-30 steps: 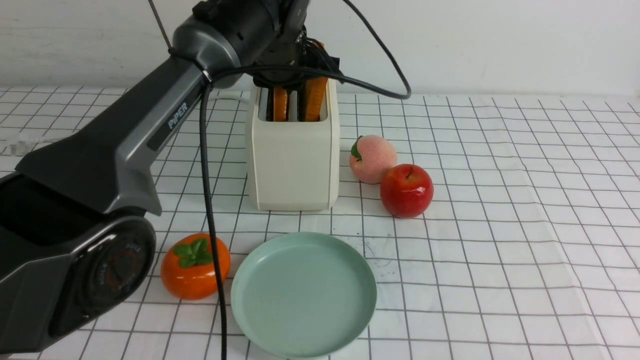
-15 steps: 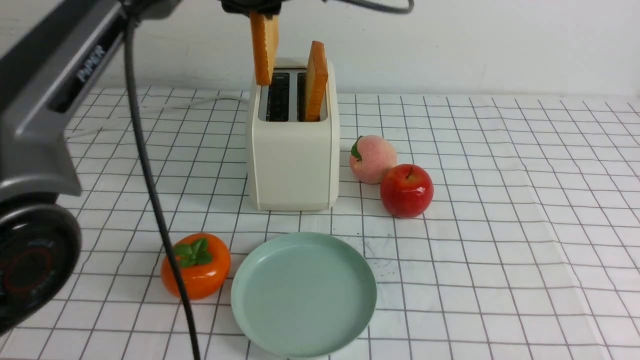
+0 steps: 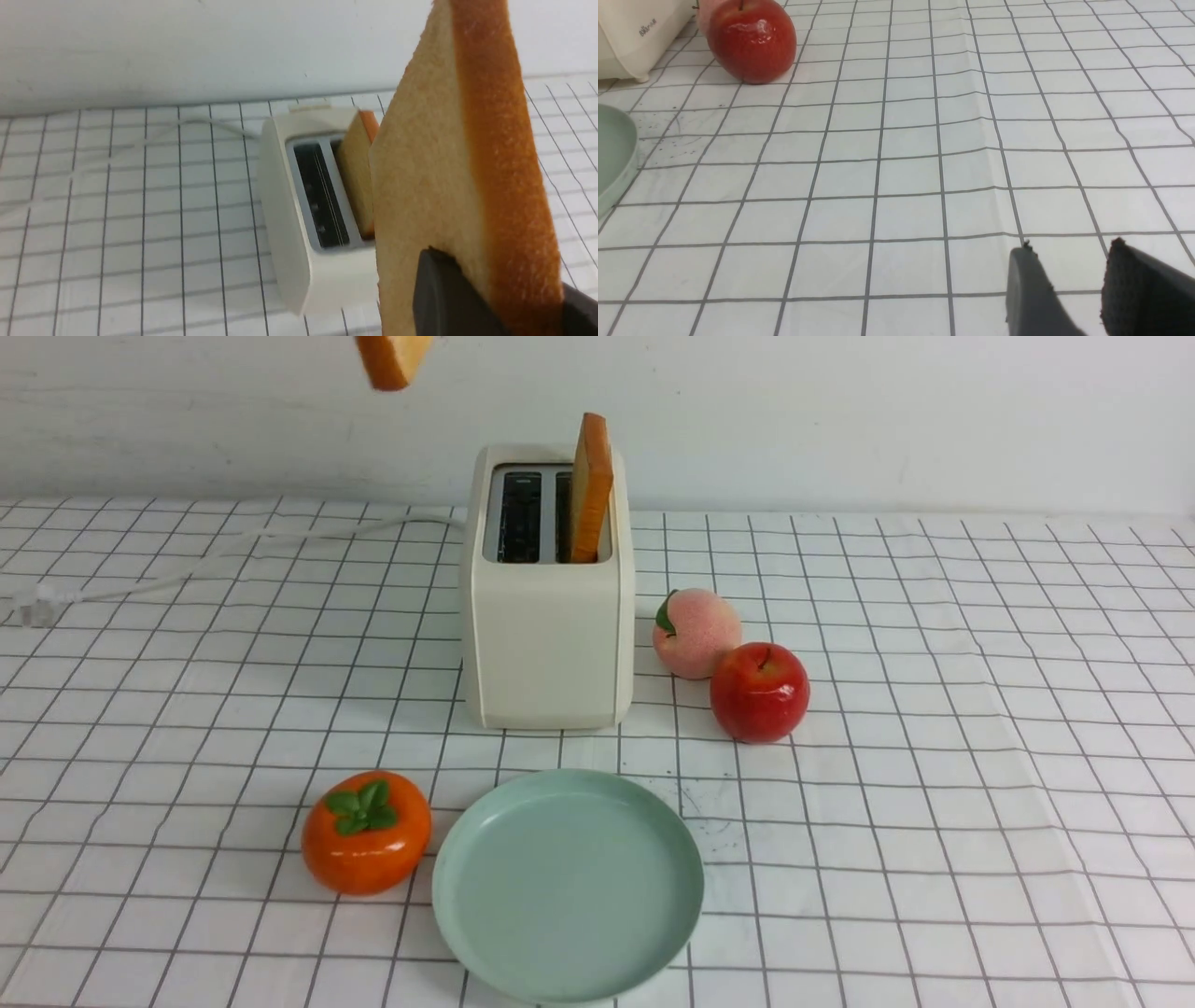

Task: Take toasted bread from bread machine on white checkered table place on plate.
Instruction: 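Place the slice of bread on the plate with the left gripper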

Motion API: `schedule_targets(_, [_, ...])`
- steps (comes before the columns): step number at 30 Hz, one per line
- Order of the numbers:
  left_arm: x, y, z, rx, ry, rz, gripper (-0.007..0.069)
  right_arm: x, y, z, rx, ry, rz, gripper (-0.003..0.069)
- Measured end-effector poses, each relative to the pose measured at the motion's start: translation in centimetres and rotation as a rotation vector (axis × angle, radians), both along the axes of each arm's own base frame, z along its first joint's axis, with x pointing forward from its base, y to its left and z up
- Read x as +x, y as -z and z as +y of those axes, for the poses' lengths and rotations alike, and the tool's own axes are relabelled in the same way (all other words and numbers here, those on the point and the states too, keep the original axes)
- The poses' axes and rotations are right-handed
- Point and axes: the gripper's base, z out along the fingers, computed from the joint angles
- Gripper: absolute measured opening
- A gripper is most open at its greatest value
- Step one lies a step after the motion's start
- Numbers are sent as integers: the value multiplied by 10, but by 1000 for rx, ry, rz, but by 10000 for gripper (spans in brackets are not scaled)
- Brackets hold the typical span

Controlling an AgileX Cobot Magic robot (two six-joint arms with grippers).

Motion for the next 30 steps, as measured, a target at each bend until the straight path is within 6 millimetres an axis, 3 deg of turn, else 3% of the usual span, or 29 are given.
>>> schedule_targets(2, [-30, 16, 11, -9, 31, 78, 101, 0, 0, 0, 0, 0, 0, 240])
schedule_targets(4, [-52, 46, 17, -26, 61, 151, 101, 0, 0, 0, 0, 0, 0, 240])
schedule_targets(7, [-69, 93, 17, -92, 101, 214, 101, 0, 0, 0, 0, 0, 0, 240])
schedule_targets(10, [-76, 158, 13, -151, 120, 307, 101, 0, 0, 0, 0, 0, 0, 240])
schedule_targets(12, [-76, 176, 10, -179, 133, 319, 101, 0, 0, 0, 0, 0, 0, 240])
schedule_targets(13, [-76, 202, 6, -207, 148, 339, 101, 0, 0, 0, 0, 0, 0, 240])
schedule_targets(15, [-75, 226, 2, -239, 170, 356, 101, 0, 0, 0, 0, 0, 0, 240])
schedule_targets(21, [-56, 263, -21, -281, 281, 428, 101, 0, 0, 0, 0, 0, 0, 240])
schedule_targets(25, [-42, 278, -32, -303, 328, 405, 101, 0, 0, 0, 0, 0, 0, 240])
schedule_targets(30, [-21, 296, -30, -352, 320, 403, 101, 0, 0, 0, 0, 0, 0, 240])
